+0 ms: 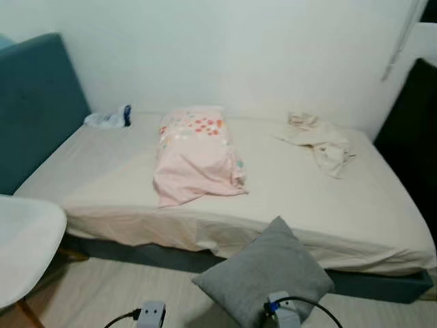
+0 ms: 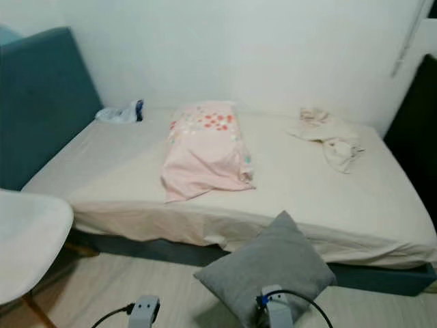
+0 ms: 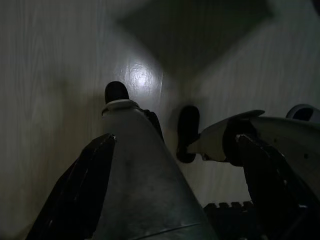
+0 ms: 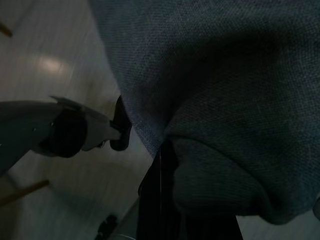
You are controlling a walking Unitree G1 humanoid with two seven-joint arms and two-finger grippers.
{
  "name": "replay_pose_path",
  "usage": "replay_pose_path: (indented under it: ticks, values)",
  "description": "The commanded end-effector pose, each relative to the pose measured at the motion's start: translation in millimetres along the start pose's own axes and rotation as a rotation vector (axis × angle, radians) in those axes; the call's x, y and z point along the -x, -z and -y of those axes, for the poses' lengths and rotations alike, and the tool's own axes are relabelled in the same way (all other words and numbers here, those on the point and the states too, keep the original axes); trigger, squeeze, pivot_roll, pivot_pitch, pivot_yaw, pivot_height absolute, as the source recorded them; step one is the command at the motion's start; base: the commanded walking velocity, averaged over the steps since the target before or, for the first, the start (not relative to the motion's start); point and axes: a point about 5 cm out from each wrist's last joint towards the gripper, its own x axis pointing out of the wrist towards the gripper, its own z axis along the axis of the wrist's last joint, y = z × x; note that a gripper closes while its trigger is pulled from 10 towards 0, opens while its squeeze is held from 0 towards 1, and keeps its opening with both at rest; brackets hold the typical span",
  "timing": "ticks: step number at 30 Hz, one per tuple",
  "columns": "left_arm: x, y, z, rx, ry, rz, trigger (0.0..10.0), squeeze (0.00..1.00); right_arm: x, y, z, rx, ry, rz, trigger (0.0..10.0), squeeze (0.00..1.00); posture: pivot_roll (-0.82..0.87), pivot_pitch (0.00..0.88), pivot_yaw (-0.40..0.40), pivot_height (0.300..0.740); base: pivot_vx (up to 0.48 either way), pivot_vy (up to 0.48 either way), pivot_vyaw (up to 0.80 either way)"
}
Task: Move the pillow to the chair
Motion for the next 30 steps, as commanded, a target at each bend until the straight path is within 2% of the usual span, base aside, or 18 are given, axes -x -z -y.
replay_pose_path:
  ticks: [1,16,30]
  values:
    - [1.0,0,-3.7,0.009,-0.017,0.002,10.0,0.00,-1.7,-6,-3.0,0.004,-0.011,0.021,10.0,0.00,0.03,0.000,-0.014,0.740,0.000,0.000,0.60]
    - [2.0,-2,-8.1,-0.018,-0.038,0.019,10.0,0.00,-1.8,-5,-3.4,0.004,-0.004,0.018,10.0,0.00,0.02,0.000,-0.004,0.740,0.000,0.000,0.60]
    - [3.0,-3,-11.4,-0.022,-0.047,0.026,10.0,0.00,-4.9,-18,-13.0,-0.073,-0.086,0.089,10.0,0.00,0.03,0.000,0.000,0.740,0.000,0.000,0.60]
